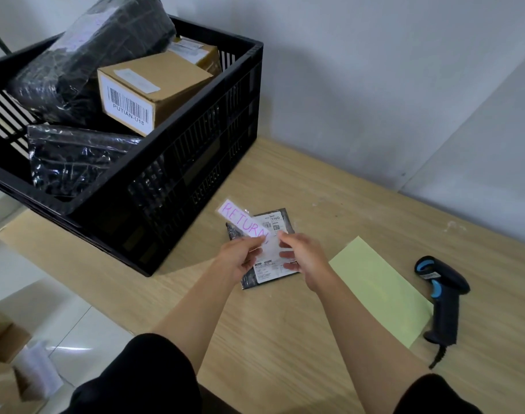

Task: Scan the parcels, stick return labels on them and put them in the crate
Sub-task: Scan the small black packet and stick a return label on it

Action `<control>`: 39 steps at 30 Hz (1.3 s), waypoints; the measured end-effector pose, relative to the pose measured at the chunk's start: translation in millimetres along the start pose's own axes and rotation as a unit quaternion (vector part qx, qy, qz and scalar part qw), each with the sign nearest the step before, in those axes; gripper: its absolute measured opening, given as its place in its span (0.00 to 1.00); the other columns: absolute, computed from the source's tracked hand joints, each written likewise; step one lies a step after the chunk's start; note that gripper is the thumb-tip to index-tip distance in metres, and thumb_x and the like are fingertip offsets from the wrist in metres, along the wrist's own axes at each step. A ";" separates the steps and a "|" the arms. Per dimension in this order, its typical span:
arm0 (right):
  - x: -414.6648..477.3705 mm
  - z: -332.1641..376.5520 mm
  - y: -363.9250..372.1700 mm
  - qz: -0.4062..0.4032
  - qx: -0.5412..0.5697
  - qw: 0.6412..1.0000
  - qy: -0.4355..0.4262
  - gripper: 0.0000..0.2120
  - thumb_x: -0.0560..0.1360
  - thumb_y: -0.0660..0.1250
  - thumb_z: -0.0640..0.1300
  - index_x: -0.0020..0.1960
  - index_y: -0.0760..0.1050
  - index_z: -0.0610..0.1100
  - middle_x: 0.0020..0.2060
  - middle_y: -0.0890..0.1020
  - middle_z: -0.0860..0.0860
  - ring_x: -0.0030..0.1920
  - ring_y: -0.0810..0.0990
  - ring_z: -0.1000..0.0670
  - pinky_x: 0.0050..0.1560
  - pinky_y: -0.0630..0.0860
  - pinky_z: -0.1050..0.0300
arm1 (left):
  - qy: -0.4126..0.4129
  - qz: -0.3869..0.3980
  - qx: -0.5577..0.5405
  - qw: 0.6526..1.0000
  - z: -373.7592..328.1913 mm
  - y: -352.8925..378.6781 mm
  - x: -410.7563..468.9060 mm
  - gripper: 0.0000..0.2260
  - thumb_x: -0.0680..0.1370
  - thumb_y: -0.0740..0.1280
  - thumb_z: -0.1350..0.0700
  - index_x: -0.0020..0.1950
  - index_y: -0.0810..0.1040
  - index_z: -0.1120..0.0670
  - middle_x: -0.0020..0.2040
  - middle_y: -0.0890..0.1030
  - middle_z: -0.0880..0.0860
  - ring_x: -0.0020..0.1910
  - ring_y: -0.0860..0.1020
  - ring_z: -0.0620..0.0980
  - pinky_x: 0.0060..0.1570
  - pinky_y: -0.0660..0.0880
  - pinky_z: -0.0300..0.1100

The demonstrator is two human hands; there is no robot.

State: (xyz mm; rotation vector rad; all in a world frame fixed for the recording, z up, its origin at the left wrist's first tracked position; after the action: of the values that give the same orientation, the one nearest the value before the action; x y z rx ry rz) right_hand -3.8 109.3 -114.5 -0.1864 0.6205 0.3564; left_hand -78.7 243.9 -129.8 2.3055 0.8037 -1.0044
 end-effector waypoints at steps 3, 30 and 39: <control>-1.8 -0.3 4.2 0.010 -0.039 0.999 0.001 0.08 0.70 0.74 0.48 0.46 0.79 0.46 0.39 0.83 0.52 0.38 0.81 0.53 0.35 0.77 0.59 | -0.007 0.010 -0.015 1.000 0.9 5.6 -2.0 0.06 0.72 0.74 0.57 0.41 0.77 0.51 0.39 0.80 0.47 0.37 0.75 0.42 0.32 0.69 0.33; 14.5 -7.5 -41.6 -0.071 -0.097 0.991 -0.056 0.10 0.70 0.73 0.34 0.45 0.73 0.43 0.36 0.81 0.44 0.27 0.80 0.50 0.25 0.78 0.57 | 0.197 -0.122 0.244 0.942 -1.6 -48.5 -4.9 0.08 0.68 0.76 0.62 0.43 0.82 0.53 0.43 0.82 0.55 0.42 0.79 0.50 0.48 0.76 0.44; 24.4 19.8 -34.9 -0.099 -0.111 0.982 -0.114 0.05 0.71 0.73 0.40 0.39 0.78 0.45 0.36 0.81 0.51 0.38 0.77 0.51 0.45 0.74 0.54 | 0.237 -0.153 0.228 0.932 -30.8 -43.8 -5.8 0.07 0.70 0.75 0.61 0.37 0.79 0.51 0.35 0.80 0.50 0.37 0.78 0.49 0.46 0.78 0.43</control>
State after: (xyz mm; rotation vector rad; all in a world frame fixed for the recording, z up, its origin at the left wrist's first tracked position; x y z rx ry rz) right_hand 38.5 89.2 -110.9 -0.4113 0.3318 0.2497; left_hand -97.1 292.4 -115.6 2.9537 1.2632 -0.8271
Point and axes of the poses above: each hand's wrist, its own x-axis towards the middle knuckle, its own y-axis out of the palm, z = x × y, the point moved 7 cm from there along x, towards the middle knuckle
